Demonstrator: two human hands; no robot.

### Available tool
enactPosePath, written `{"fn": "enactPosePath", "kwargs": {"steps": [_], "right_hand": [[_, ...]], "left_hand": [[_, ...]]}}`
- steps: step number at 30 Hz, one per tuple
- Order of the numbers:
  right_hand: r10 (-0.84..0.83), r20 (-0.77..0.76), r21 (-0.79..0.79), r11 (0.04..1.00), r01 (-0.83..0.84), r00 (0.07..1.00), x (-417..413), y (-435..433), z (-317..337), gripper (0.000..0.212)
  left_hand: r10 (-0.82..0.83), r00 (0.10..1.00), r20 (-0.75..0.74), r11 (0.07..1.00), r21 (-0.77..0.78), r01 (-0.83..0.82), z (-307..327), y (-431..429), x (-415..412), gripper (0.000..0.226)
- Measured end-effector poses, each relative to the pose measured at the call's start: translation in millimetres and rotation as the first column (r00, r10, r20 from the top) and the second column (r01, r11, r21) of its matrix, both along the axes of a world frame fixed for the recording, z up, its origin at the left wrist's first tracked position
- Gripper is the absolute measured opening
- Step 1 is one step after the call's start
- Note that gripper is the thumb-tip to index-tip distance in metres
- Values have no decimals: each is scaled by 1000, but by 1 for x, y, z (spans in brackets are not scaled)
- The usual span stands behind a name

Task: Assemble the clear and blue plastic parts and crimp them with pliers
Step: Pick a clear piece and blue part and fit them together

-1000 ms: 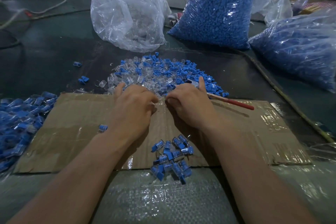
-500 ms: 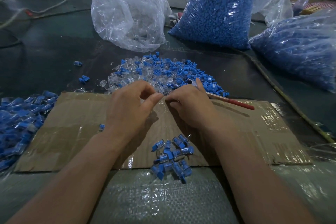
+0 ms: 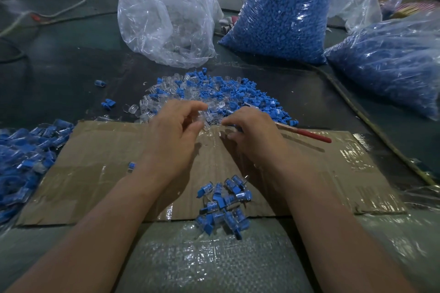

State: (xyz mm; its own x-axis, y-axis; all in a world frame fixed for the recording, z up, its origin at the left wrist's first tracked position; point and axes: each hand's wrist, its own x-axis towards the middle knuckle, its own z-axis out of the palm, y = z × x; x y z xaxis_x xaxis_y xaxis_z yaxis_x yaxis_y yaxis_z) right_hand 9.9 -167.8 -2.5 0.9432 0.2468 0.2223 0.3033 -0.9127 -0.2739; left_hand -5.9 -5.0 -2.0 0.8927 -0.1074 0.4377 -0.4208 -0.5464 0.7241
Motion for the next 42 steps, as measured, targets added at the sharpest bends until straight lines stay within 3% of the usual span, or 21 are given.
{"fn": "enactPosePath", "kwargs": {"steps": [6, 10, 12, 17, 20, 22, 26, 30, 32, 34, 42], "right_hand": [[-25, 1, 21, 999, 25, 1000, -1, -1, 5, 32], [-170, 123, 226, 964, 139, 978, -6, -12, 13, 19], [-260, 118, 255, 941, 224, 958, -8, -19, 16, 17], [-221, -56, 193, 954, 228, 974, -13, -18, 16, 17], [-185, -212, 33, 980, 196, 959, -14, -10, 14, 23], [-178, -248, -54, 984, 170, 952, -13, -6, 14, 24], [-148, -253, -8, 988, 151, 956, -16, -7, 14, 18], [-102, -131, 188, 974, 126, 986, -19, -7, 15, 14], [-55, -130, 423, 900, 106, 990, -22, -3, 20, 11], [5, -151, 613, 785, 90, 989, -28, 3, 23, 22], [55, -116, 719, 693, 46, 992, -33, 14, 23, 27]], "left_hand": [[-59, 997, -54, 993, -101, 54, -1, 1, -1, 29], [-46, 998, -49, 993, -107, 40, -1, 2, -2, 28], [-41, 998, -46, 994, -107, 36, -1, 2, -1, 29], [-47, 998, -52, 992, -116, 41, -2, 2, -2, 35], [-44, 997, -60, 993, -111, 37, -3, 2, -2, 34], [-55, 996, -68, 991, -123, 46, -2, 2, -2, 32], [-82, 991, -109, 984, -168, 63, 0, 1, -4, 32], [-100, 984, -146, 984, -162, 76, 1, 1, -5, 29], [-98, 983, -155, 985, -155, 74, 1, 1, -6, 28], [-103, 982, -155, 984, -157, 78, 2, 1, -6, 28], [-114, 982, -153, 986, -135, 93, 3, 1, -6, 30]]}}
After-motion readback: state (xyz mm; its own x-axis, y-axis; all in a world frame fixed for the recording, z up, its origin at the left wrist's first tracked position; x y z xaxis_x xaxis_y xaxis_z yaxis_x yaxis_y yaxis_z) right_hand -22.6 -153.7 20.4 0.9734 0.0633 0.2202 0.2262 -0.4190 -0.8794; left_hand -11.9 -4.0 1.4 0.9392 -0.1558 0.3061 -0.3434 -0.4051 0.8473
